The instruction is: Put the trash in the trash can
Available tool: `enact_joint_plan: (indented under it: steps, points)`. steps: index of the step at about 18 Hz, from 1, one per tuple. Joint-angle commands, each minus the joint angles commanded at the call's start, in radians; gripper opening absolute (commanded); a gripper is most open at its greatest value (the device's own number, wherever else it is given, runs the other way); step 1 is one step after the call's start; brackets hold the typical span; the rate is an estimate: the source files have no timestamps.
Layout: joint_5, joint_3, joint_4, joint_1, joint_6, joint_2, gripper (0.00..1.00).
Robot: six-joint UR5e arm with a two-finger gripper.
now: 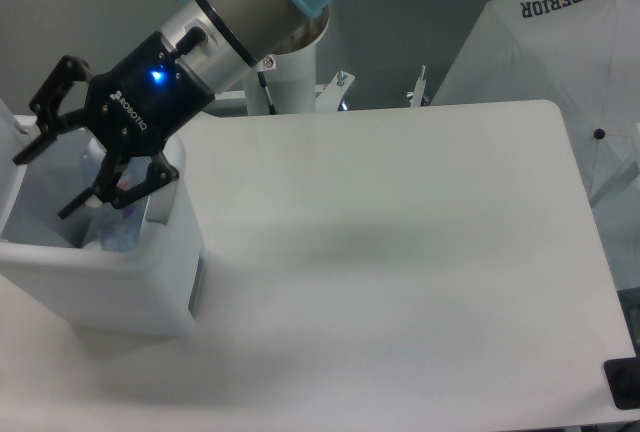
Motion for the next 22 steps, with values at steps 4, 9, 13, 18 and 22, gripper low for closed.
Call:
enact_joint_plan:
  steps: [4,9,13,18,22]
  points:
    - [0.000,0.012,0.000,0.049,0.044,0.002,1.00]
    - [0.003,0.018,0.000,0.117,0.054,0.006,1.00]
    - [0.011,0.035,-0.002,0.156,0.054,-0.006,1.00]
    - [0.229,0.040,-0.005,0.157,0.124,-0.073,1.00]
    - [0.397,0.040,-0.006,0.152,0.144,-0.083,1.00]
